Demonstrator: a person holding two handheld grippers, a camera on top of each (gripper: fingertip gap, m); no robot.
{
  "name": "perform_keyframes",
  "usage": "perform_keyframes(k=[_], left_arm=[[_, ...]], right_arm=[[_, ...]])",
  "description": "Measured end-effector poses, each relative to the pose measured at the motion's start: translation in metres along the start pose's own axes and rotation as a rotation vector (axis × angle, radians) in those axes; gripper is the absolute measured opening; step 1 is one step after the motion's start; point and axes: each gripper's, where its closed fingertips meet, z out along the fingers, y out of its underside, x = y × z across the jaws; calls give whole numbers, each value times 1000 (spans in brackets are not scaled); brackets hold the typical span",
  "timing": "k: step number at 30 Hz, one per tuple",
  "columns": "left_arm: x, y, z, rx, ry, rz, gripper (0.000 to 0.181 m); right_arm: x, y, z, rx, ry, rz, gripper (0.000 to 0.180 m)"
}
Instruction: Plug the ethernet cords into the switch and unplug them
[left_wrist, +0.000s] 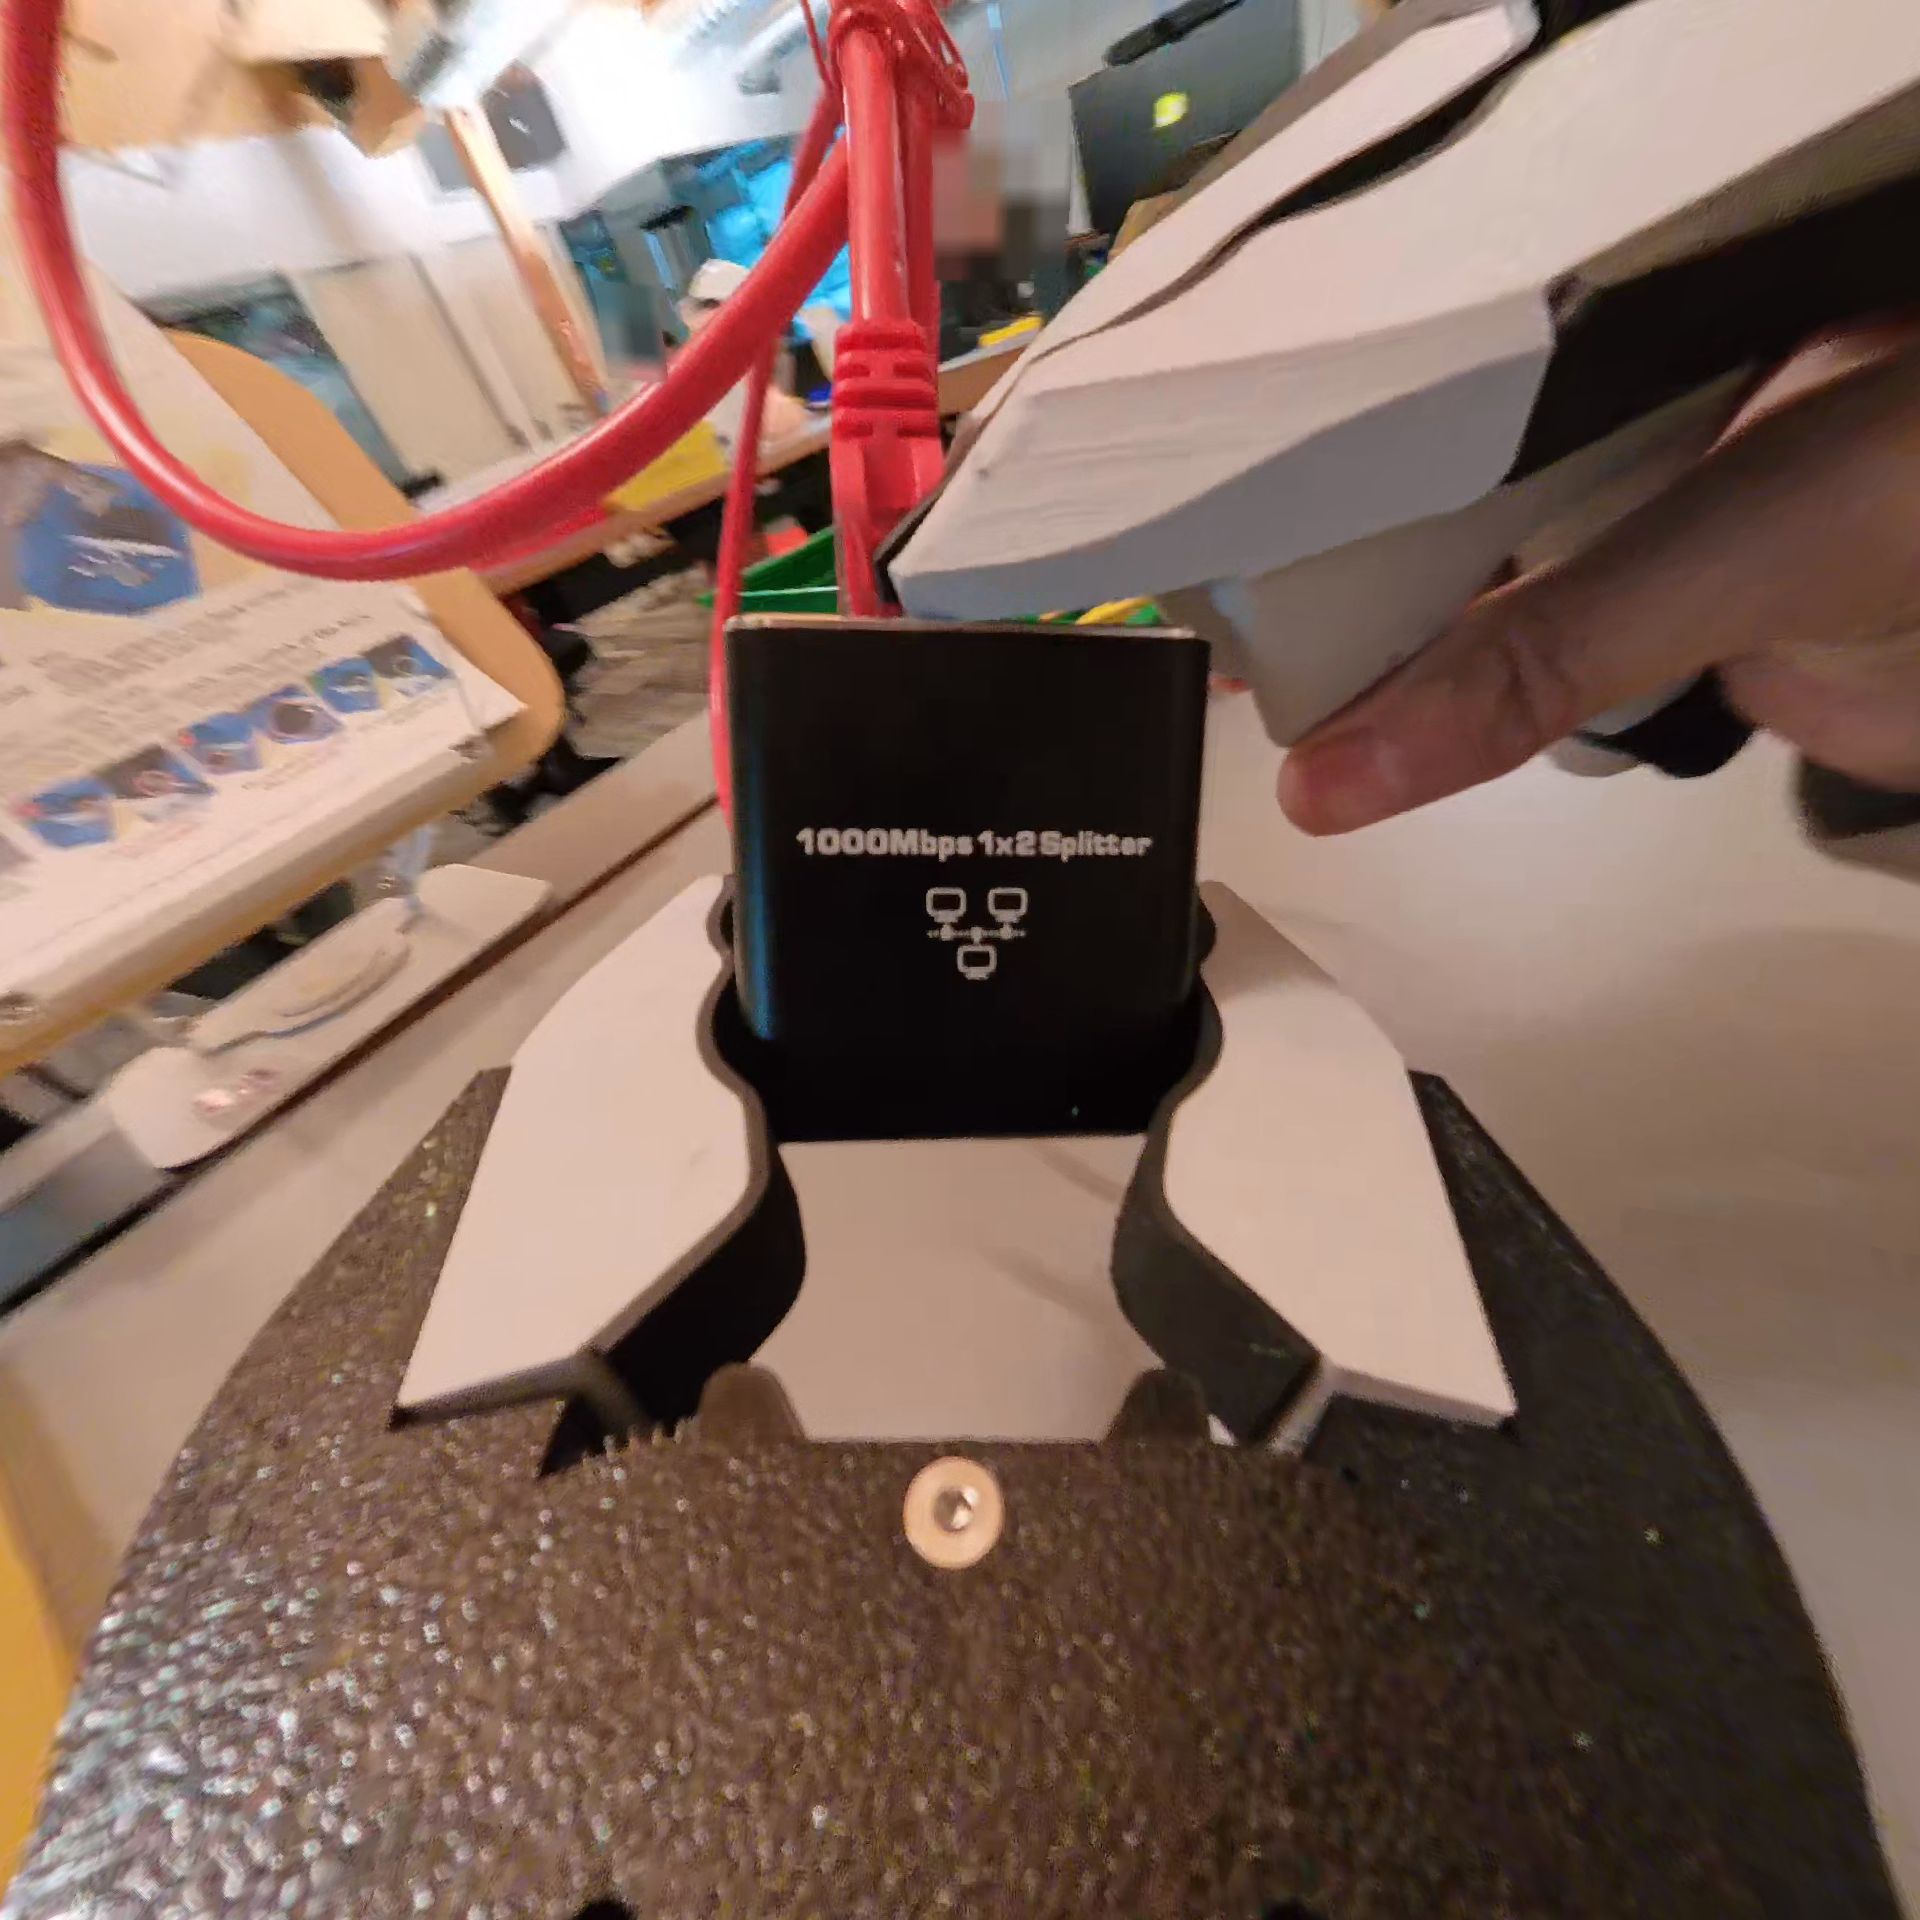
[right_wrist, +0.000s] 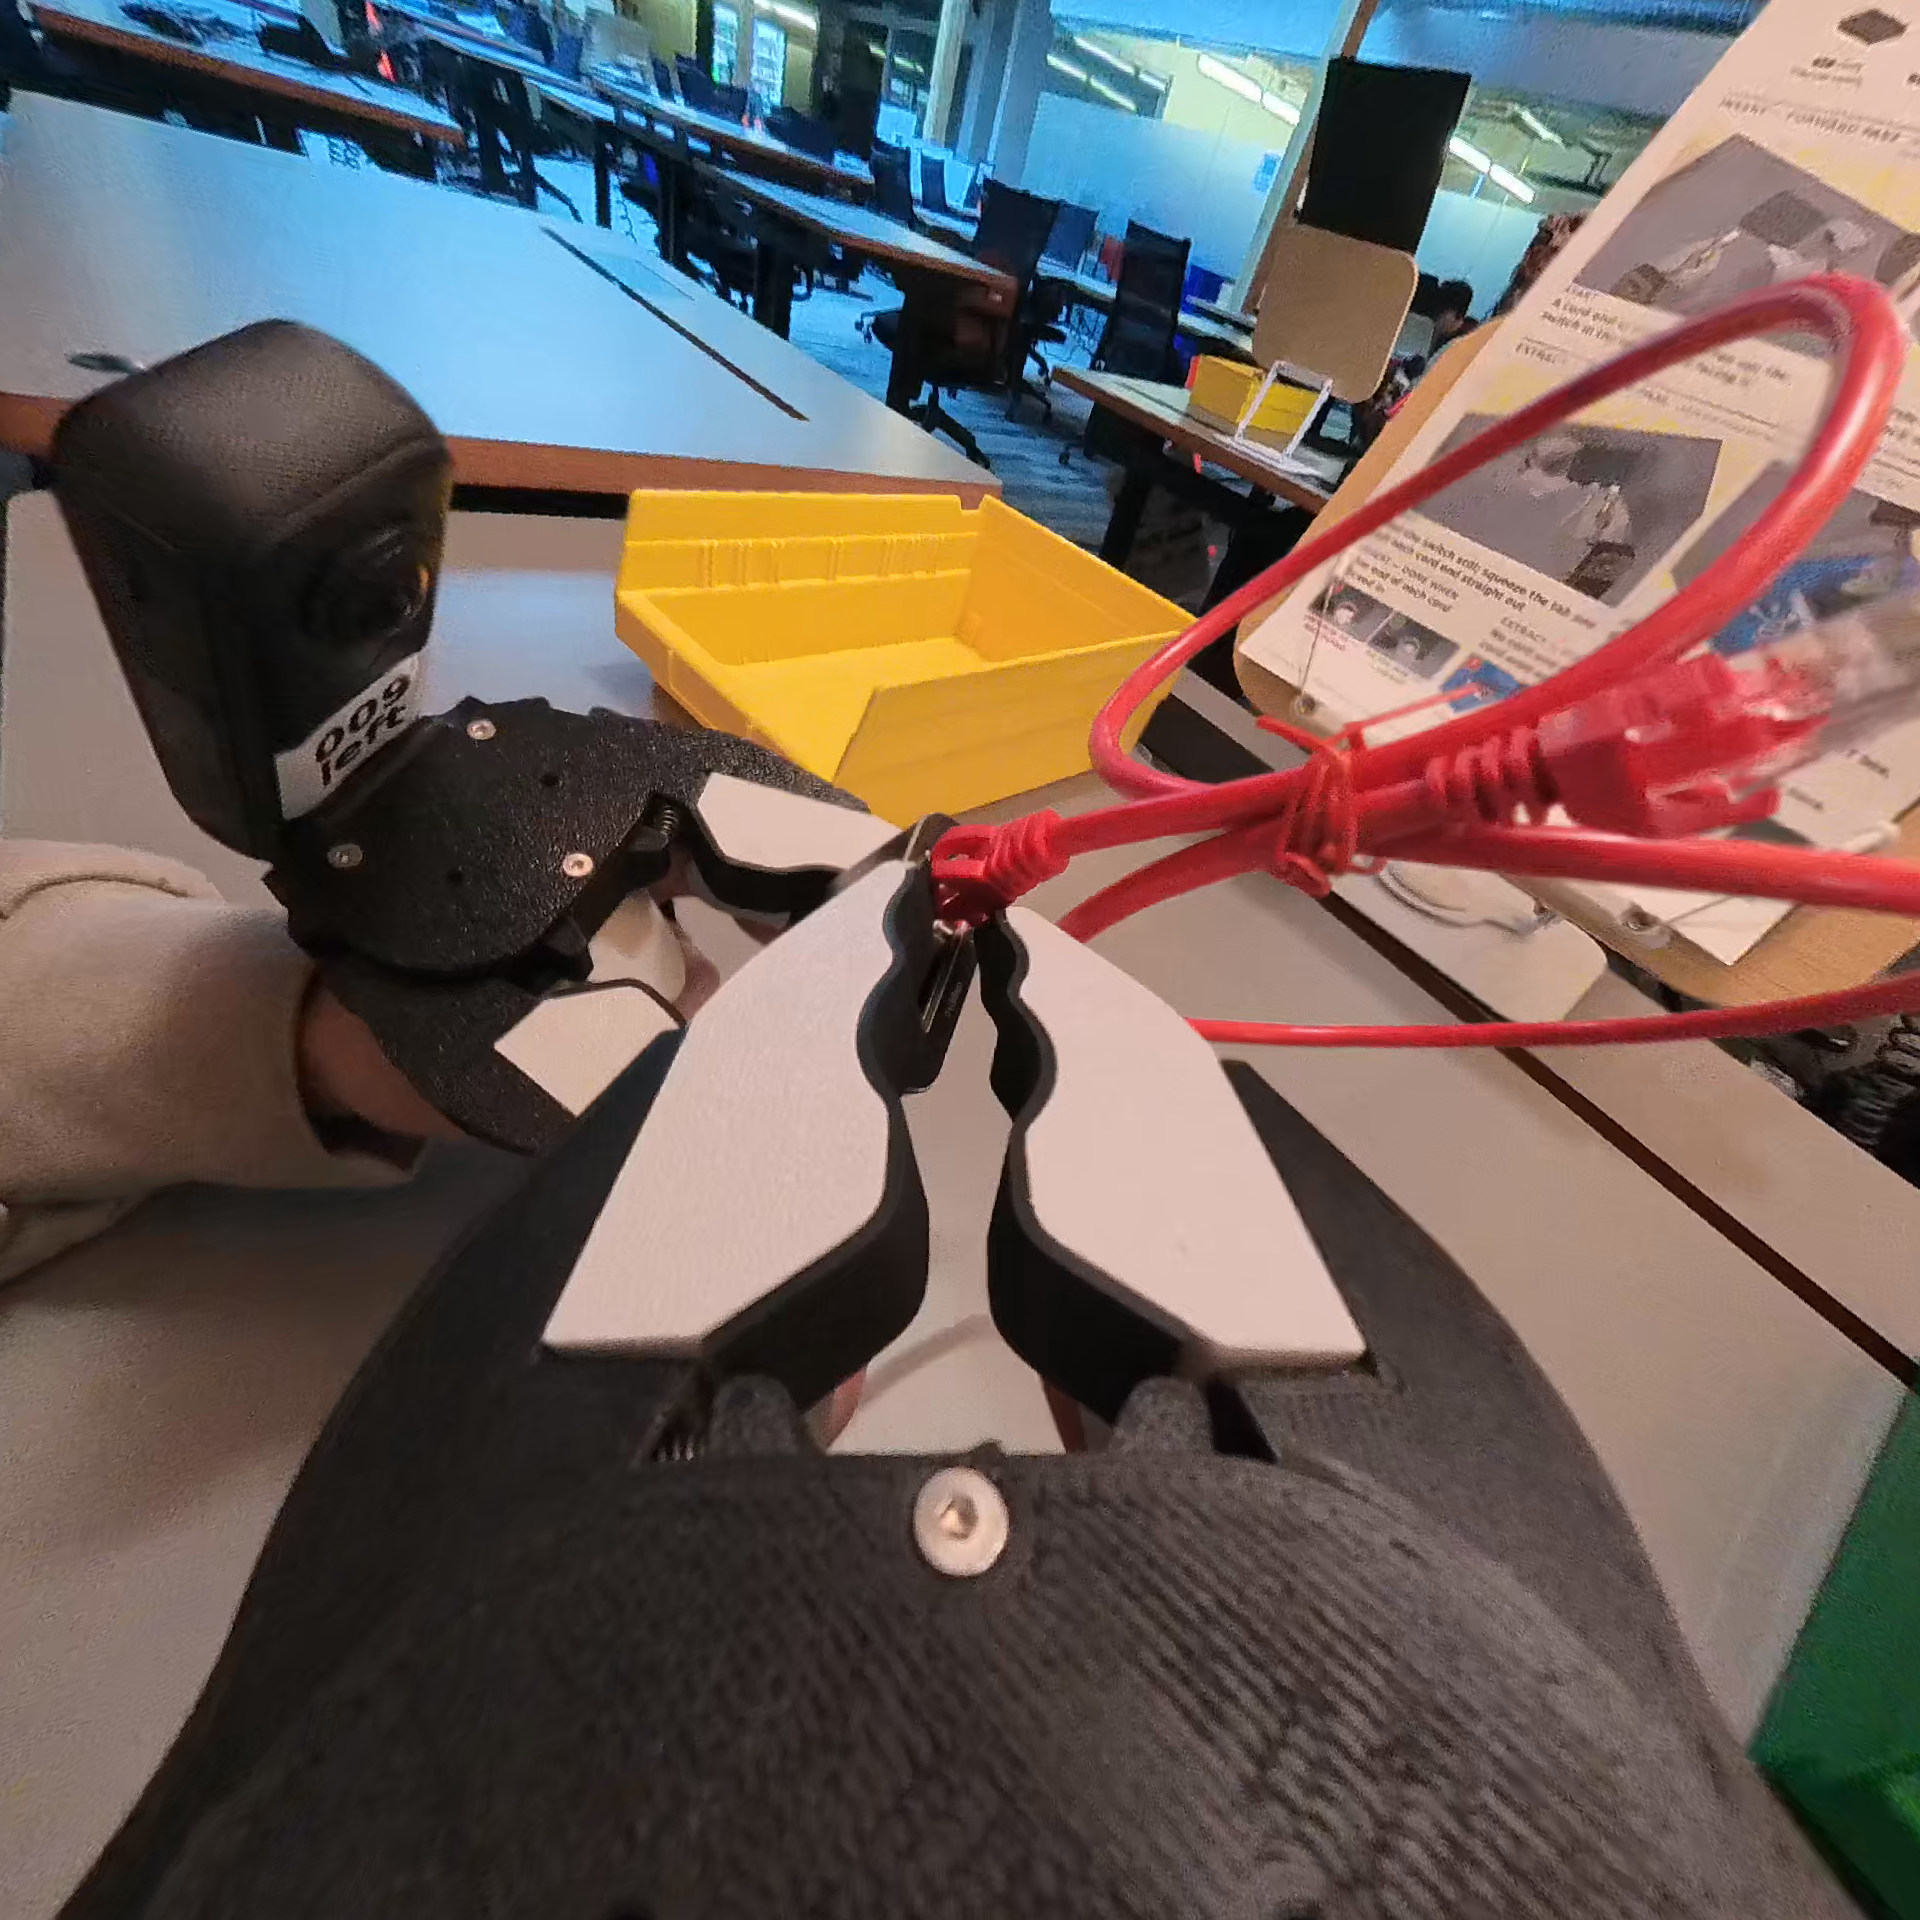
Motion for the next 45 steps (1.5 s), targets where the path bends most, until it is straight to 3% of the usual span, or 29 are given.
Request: perform_keyframes(k=[10,45], left_arm=[[-12,-14,-11,7,-118,212,76],[-20,-29,-19,10,-185,312,76]], right_arm=[[-8,-15,-6,201,-206,404,12],[-11,-34,-6,308,-164,400,14]])
